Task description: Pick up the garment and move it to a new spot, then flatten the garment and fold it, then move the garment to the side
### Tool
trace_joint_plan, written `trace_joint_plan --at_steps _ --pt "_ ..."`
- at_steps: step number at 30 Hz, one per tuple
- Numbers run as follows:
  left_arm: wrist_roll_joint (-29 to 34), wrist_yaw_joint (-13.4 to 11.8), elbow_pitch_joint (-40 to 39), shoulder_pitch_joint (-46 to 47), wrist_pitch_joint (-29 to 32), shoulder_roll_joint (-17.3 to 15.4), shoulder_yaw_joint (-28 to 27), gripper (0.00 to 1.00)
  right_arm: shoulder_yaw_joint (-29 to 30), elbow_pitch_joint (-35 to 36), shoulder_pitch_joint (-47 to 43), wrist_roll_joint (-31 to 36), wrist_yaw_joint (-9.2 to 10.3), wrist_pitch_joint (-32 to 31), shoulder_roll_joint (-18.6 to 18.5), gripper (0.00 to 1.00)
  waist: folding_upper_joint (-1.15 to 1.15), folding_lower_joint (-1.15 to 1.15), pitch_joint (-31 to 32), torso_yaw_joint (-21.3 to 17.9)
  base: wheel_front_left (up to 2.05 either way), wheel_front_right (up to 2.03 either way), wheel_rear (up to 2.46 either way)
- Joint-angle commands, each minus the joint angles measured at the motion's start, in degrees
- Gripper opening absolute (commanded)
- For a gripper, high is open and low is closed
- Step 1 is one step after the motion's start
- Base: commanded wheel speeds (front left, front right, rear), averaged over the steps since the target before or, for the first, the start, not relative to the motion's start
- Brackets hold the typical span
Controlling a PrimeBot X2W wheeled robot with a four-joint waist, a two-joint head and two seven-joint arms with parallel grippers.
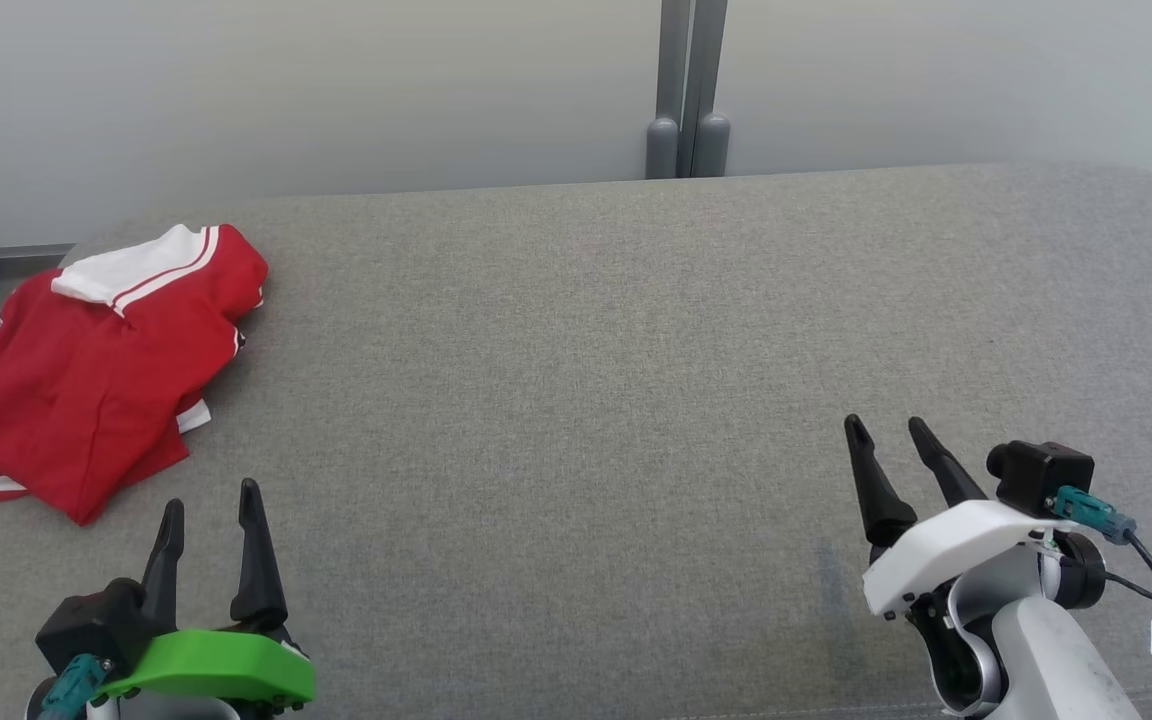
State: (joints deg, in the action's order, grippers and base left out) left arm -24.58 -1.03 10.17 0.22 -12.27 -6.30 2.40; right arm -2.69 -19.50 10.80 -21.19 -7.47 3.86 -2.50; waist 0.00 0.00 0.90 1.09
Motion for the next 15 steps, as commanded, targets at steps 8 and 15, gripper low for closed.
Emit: trace_joint_plan --at_steps 8,15 --pt "4.7 -0.72 -0.54 -0.97 -1.0 -1.0 -0.29 1.0 -1.54 2.42 -0.37 4.57 -0.02 1.58 -0.4 1.0 0.0 0.0 0.18 0.01 0.0 0.0 0.0" --pt "7.08 -0.64 0.33 -0.99 -1.06 -1.44 0.09 1.0 -2.05 3.34 -1.02 7.48 -0.03 2.0 -0.43 1.0 0.0 0.0 0.47 0.29 0.0 0.0 0.0"
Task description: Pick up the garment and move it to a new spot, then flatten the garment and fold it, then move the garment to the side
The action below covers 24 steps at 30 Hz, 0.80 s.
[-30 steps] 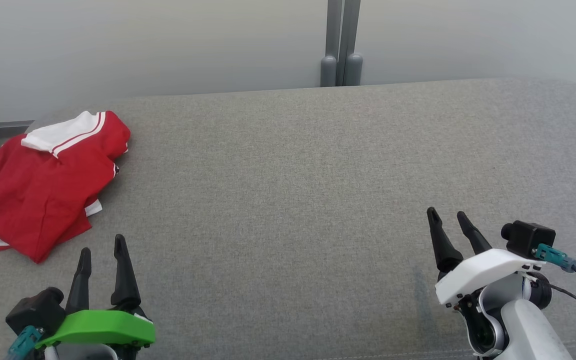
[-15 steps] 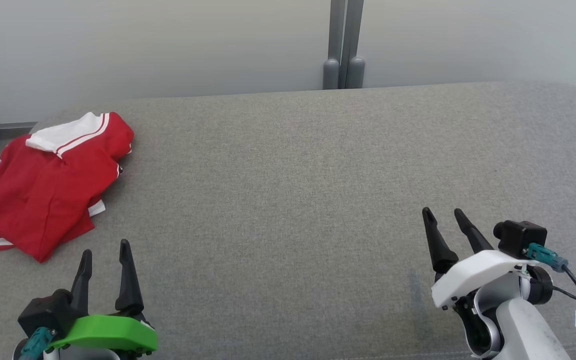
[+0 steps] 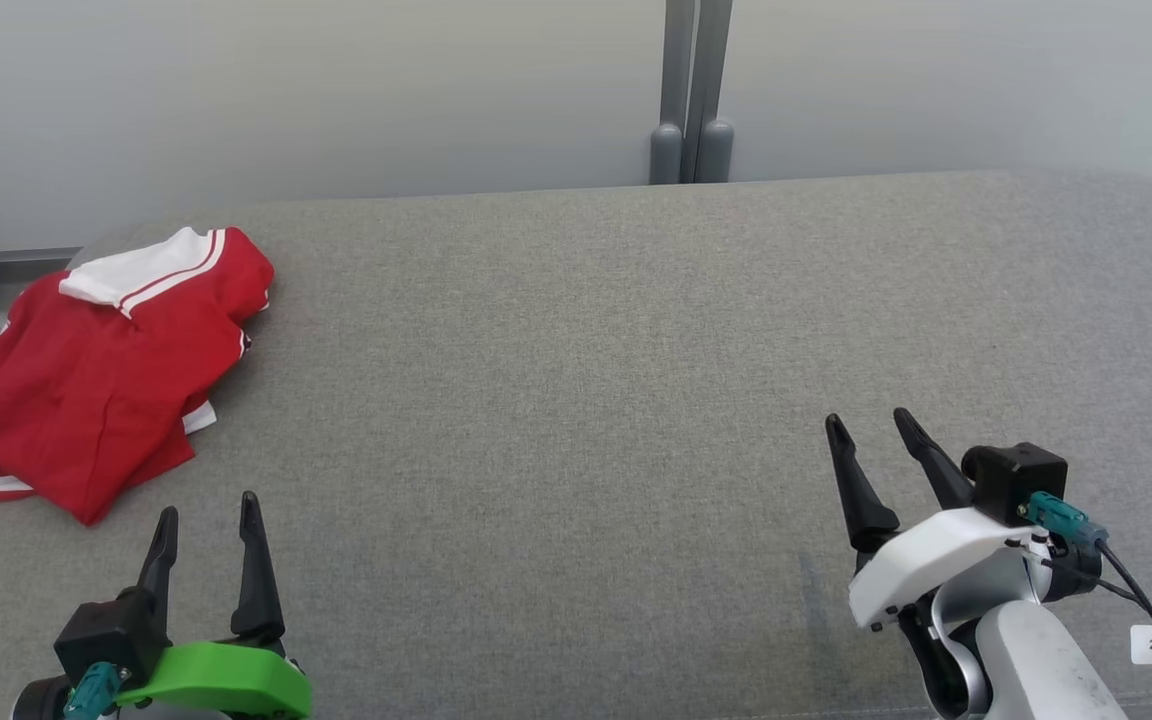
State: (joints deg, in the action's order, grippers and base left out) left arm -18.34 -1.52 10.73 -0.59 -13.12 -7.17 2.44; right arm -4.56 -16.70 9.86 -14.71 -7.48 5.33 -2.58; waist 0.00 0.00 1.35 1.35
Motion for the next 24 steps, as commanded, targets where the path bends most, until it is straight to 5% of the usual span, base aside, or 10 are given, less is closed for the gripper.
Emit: trace_joint_plan --at_steps 1,24 --pt "1.1 -0.12 -0.15 -0.21 -0.25 -0.58 0.02 1.0 -0.19 0.7 -0.19 1.41 -0.01 0.6 -0.35 1.0 0.0 0.0 0.07 0.06 0.0 0.0 0.0" --pt "8.01 -1.49 -2.11 -2.02 -1.71 -1.21 -0.77 1.0 -0.29 2.29 -2.04 9.12 -0.02 3.93 -0.42 1.0 0.0 0.0 0.54 0.17 0.0 0.0 0.0"
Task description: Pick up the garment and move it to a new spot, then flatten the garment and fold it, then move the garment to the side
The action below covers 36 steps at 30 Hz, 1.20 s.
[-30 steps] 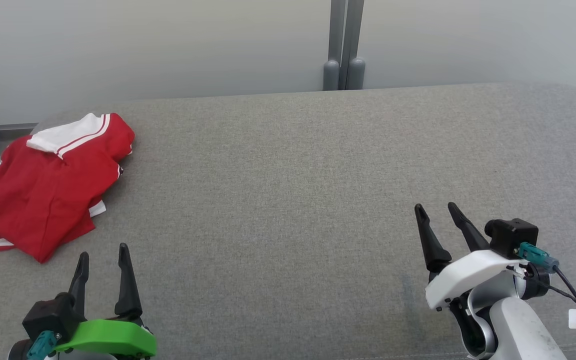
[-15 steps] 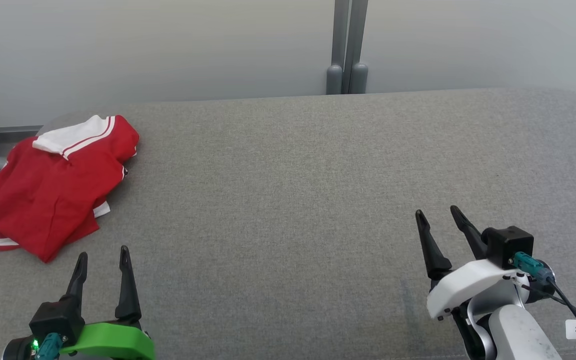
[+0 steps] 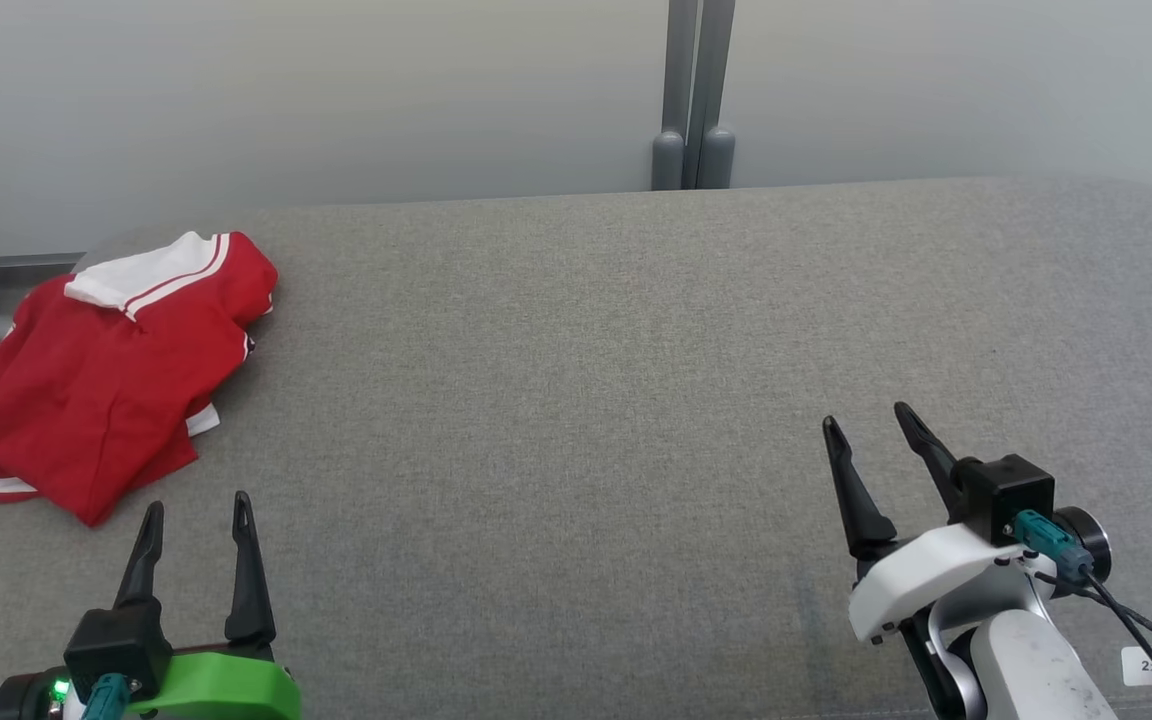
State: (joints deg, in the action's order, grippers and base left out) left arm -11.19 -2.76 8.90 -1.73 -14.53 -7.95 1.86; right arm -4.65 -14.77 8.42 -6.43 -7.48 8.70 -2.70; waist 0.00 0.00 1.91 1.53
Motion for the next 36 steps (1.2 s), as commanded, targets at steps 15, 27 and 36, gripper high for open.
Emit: trace_joint_plan --at_steps 15,27,36 --pt "0.49 0.11 -0.64 -1.27 -0.7 -0.56 -0.75 1.0 0.12 -0.08 -1.02 -0.06 -0.01 1.2 -0.3 1.0 0.0 0.0 0.3 0.04 0.0 0.0 0.0" --pt "-0.8 0.31 -0.94 -1.29 -0.62 -0.66 -0.79 1.0 -0.19 -0.57 -0.65 -2.92 -0.02 1.49 -0.3 1.0 0.0 0.0 0.32 0.04 0.0 0.0 0.0" --pt "-1.29 0.56 -0.81 -0.91 -0.61 -1.1 -0.48 1.0 -0.37 -0.81 -1.18 -3.53 -0.01 1.73 -0.29 1.0 0.0 0.0 0.35 1.31 0.0 0.0 0.0"
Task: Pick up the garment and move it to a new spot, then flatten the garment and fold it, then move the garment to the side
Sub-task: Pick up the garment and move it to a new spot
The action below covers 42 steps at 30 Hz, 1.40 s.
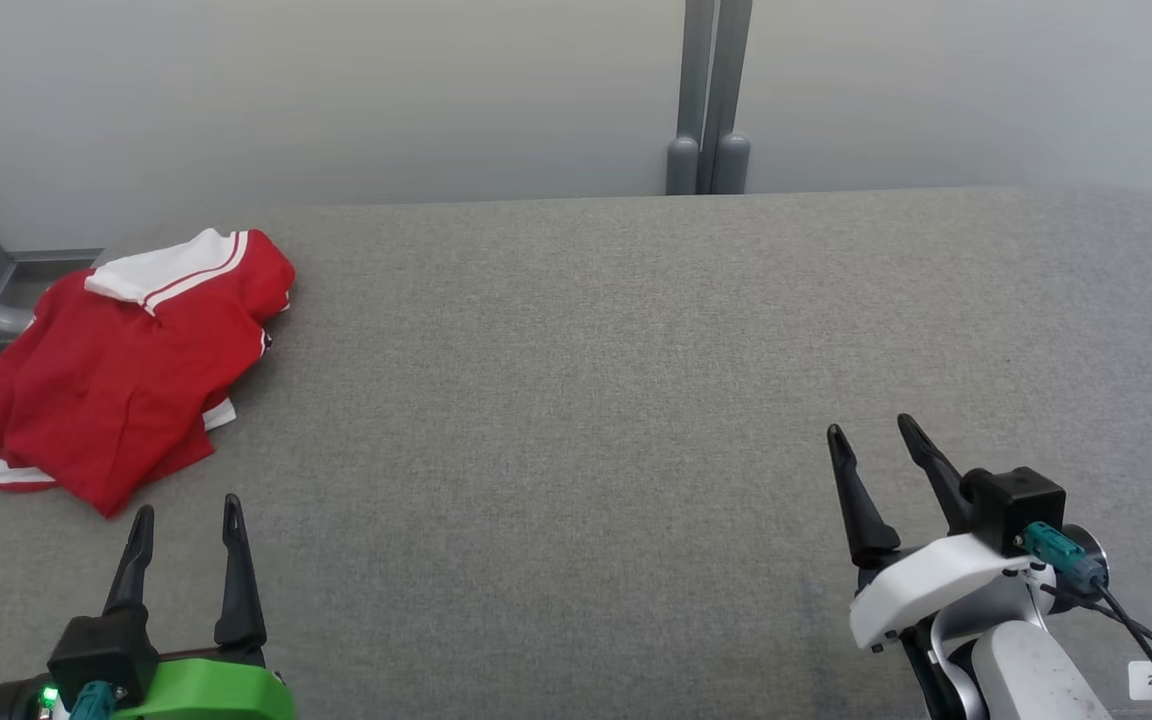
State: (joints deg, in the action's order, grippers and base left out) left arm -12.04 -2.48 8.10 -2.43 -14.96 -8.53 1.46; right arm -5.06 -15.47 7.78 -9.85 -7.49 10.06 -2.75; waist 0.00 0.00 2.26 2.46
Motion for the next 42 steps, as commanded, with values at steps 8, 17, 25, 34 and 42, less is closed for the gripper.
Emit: trace_joint_plan --at_steps 8,17,25,34,42 --pt "-1.05 0.38 0.01 -0.07 0.4 -1.0 -0.01 1.0 -0.65 -0.77 -1.25 -0.82 -0.01 0.7 -0.24 1.0 0.0 0.0 0.39 5.28 0.0 0.0 0.0" --pt "-1.78 -0.99 -0.95 -1.43 1.2 -2.27 -1.37 1.0 -2.47 -1.95 -1.51 -1.9 0.0 1.37 -0.24 1.0 0.0 0.0 1.24 12.65 0.0 0.0 0.0" --pt "-1.37 -1.3 -1.69 -1.97 2.6 -3.16 -0.73 1.0 -4.93 -3.33 -1.25 -3.23 0.0 2.5 -0.23 1.0 0.0 0.0 2.46 20.25 0.0 0.0 0.0" --pt "-2.12 -2.75 -3.69 -3.73 2.95 -3.78 -2.14 1.0 -7.57 -4.71 0.86 -4.03 0.0 3.15 -0.25 1.0 0.0 0.0 2.17 24.31 0.0 0.0 0.0" --pt "-3.08 -3.75 -4.97 -5.29 2.22 -3.42 -3.23 1.0 -9.67 -6.61 3.29 -4.09 0.0 3.29 -0.26 1.0 0.0 0.0 1.42 24.91 0.0 0.0 0.0"
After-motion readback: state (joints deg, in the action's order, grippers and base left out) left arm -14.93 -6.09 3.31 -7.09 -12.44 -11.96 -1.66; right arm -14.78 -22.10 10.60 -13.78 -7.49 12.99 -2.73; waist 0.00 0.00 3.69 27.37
